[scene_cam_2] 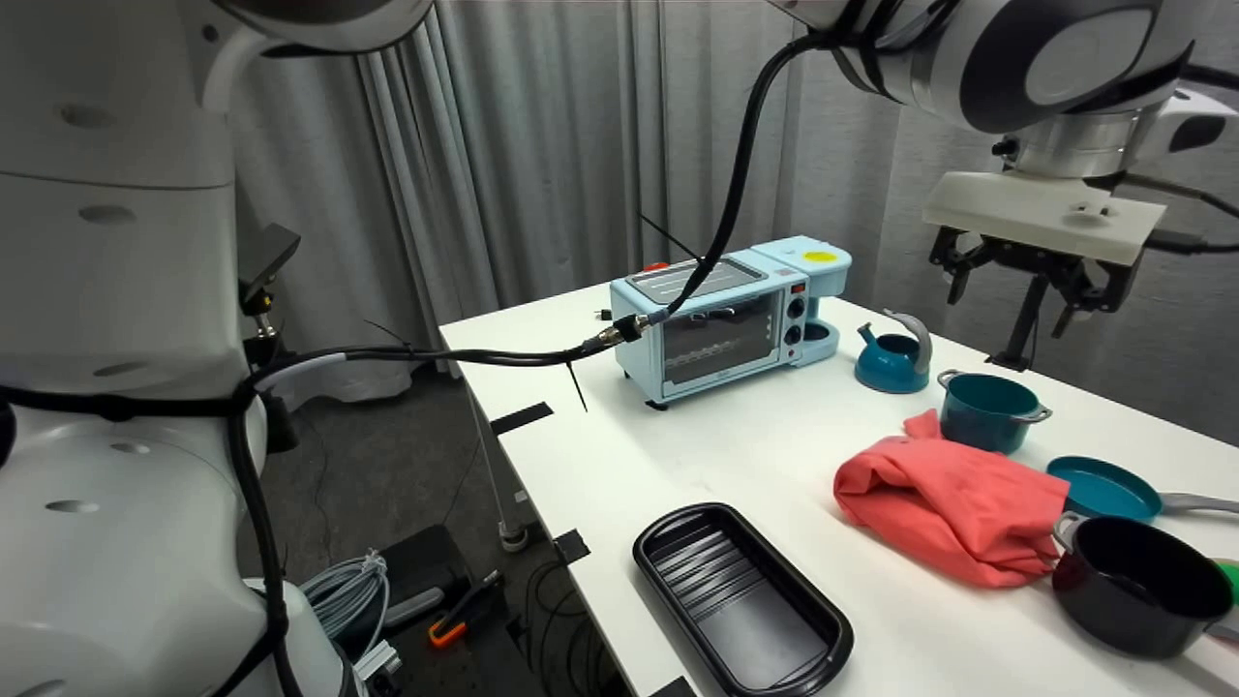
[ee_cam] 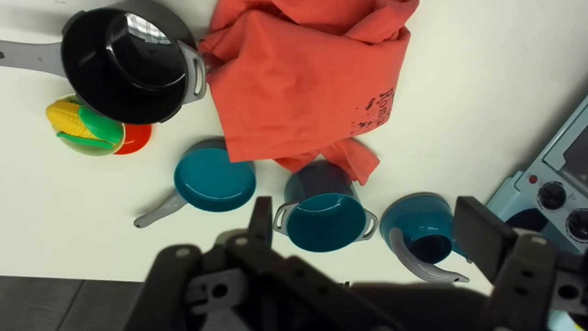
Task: Unfold the cloth
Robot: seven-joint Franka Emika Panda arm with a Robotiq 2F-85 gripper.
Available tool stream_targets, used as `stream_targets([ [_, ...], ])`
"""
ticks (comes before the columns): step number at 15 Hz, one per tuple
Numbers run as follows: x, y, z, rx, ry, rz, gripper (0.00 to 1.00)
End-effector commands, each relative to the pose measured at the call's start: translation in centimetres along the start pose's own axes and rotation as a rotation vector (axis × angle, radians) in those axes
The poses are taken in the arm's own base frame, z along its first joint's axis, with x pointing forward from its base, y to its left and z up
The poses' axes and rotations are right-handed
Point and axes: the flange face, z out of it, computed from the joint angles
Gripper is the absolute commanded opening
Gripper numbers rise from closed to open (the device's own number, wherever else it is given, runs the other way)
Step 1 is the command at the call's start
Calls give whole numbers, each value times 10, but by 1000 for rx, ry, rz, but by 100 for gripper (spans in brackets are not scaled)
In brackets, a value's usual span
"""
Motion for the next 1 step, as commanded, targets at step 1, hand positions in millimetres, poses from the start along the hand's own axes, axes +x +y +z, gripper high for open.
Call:
stream_targets([
  [1, 0, 0, -1, 0, -1, 0, 100],
])
